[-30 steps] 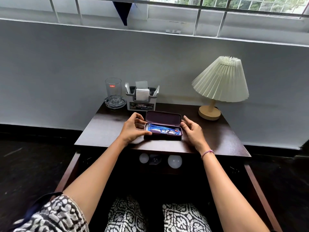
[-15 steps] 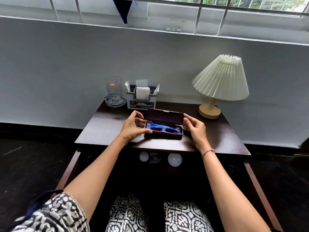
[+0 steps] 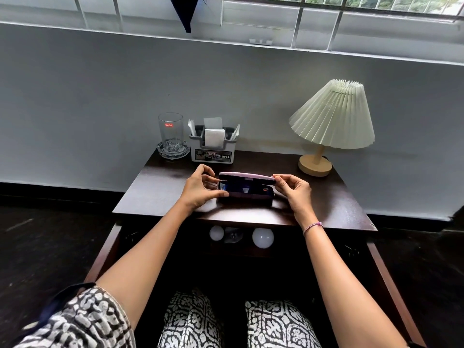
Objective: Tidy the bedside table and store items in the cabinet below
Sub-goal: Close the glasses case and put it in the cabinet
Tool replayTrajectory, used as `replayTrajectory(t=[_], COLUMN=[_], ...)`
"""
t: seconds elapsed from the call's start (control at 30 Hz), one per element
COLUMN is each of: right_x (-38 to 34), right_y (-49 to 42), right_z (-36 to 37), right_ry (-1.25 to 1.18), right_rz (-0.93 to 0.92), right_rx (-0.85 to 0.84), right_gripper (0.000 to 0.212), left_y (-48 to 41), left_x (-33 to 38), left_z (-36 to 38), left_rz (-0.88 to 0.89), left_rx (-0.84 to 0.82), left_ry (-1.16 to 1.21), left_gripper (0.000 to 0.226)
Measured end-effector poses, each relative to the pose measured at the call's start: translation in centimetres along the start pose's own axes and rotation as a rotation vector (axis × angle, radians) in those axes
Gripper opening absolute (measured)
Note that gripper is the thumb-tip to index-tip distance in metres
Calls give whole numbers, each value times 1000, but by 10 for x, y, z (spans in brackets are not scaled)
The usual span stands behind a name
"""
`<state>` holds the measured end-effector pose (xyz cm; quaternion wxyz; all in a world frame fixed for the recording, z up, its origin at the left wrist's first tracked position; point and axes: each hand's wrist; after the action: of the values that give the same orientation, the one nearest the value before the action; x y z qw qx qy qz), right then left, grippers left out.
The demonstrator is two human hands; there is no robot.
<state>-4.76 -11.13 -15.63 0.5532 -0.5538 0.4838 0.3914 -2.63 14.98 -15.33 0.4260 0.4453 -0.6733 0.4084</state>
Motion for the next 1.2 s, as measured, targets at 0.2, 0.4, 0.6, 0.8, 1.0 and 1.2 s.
replayTrajectory(t=[0.2, 0.4, 0.6, 0.8, 1.0, 1.2], right_x=[-5, -9, -15, -11, -14, -17], right_y=[3, 5, 11, 17, 18, 19], right_z=[2, 4, 15, 21, 24, 26], right_ry=[92, 137, 661, 1036, 1123, 1167], right_rz=[-9, 8, -236, -422, -471, -479], right_rx=[-89, -92, -310, -341, -335, -347], right_gripper=[25, 28, 65, 60, 52, 50], left_y=[-1, -1, -1, 1, 7, 9], left_x=[0, -3, -2, -2, 6, 15], left_z=[1, 0, 1, 2, 13, 36], left_rz=[-16, -23, -24, -30, 174, 404], left_rx=[9, 8, 57, 37, 16, -61], left_ry=[23, 17, -10, -11, -596, -1118], left_gripper=[62, 61, 56, 56, 76, 72])
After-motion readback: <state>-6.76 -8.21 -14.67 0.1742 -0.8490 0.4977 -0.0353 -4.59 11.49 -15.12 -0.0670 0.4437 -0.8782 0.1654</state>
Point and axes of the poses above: each hand's wrist, its own y-axis away from the middle knuckle, its own z-axis out of the palm, x = y × z, and after that the axes turned 9 degrees about -x, right-handed
